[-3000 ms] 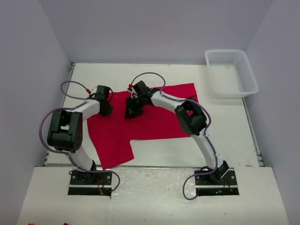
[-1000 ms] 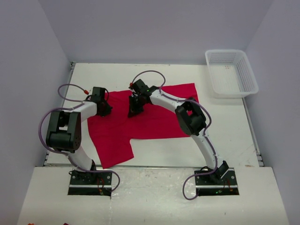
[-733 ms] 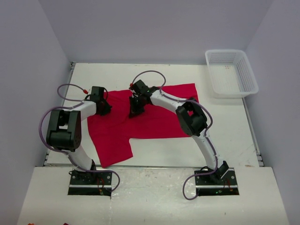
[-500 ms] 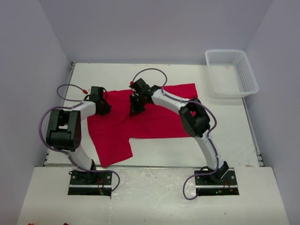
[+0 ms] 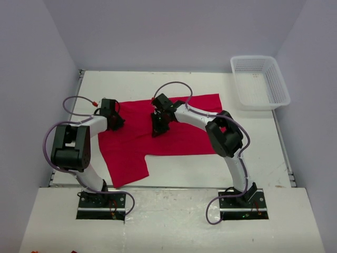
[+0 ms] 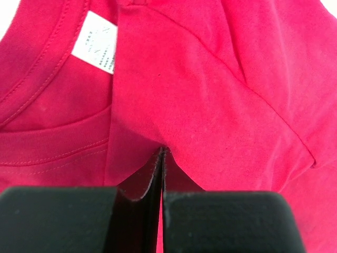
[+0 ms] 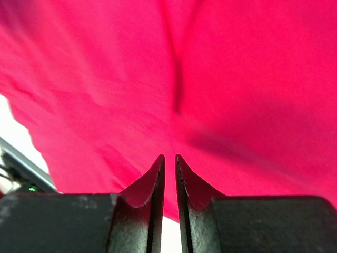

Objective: Fold and stack the t-shirts
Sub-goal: Fold the flattened tshirt in 1/3 of the way

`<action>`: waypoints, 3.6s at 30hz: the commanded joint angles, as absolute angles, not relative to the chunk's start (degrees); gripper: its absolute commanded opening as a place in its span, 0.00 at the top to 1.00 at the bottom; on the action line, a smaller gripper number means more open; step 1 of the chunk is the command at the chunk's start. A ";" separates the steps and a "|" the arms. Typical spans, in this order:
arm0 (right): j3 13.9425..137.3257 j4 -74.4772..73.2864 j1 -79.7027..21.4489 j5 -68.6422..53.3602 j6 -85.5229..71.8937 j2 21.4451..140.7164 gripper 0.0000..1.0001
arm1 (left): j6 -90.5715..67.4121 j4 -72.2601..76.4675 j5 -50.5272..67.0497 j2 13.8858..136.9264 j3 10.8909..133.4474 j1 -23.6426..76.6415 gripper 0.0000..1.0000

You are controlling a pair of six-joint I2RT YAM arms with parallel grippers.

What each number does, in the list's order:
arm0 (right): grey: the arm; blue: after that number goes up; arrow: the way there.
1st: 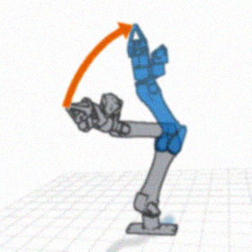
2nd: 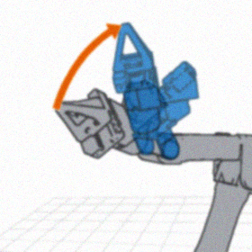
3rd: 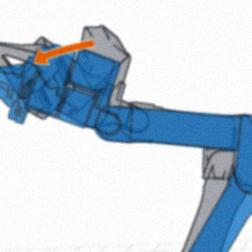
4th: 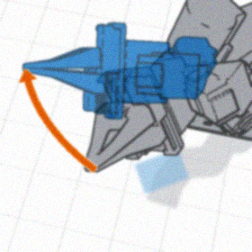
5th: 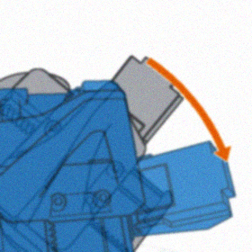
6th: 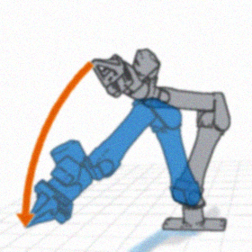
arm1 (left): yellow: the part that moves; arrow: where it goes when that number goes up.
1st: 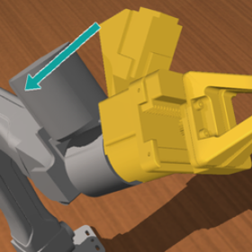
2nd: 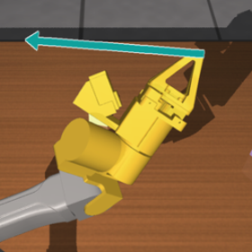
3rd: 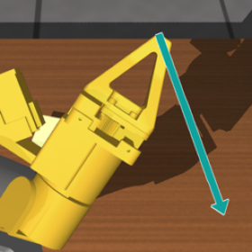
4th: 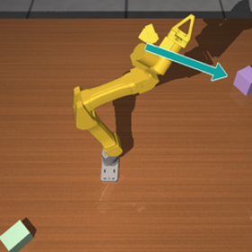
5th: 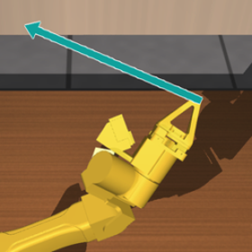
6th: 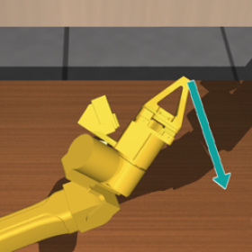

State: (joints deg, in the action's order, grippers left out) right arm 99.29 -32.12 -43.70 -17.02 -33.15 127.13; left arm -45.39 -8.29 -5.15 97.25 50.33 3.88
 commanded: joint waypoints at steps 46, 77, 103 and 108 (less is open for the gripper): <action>44.30 -28.56 -25.49 -6.41 -33.49 68.12 1.00 | -45.97 -37.54 -21.80 83.04 49.91 17.58 1.00; 60.63 -27.60 -25.23 -8.87 -29.44 87.44 1.00 | -48.07 -35.67 -20.13 93.46 54.58 18.89 1.00; 89.21 -43.59 -22.50 -20.56 -23.21 116.80 1.00 | -38.68 -39.73 -15.82 113.80 80.68 16.53 1.00; 84.65 -41.14 -22.50 -20.48 -23.99 116.63 1.00 | -37.18 -39.02 -16.26 116.80 81.82 15.29 1.00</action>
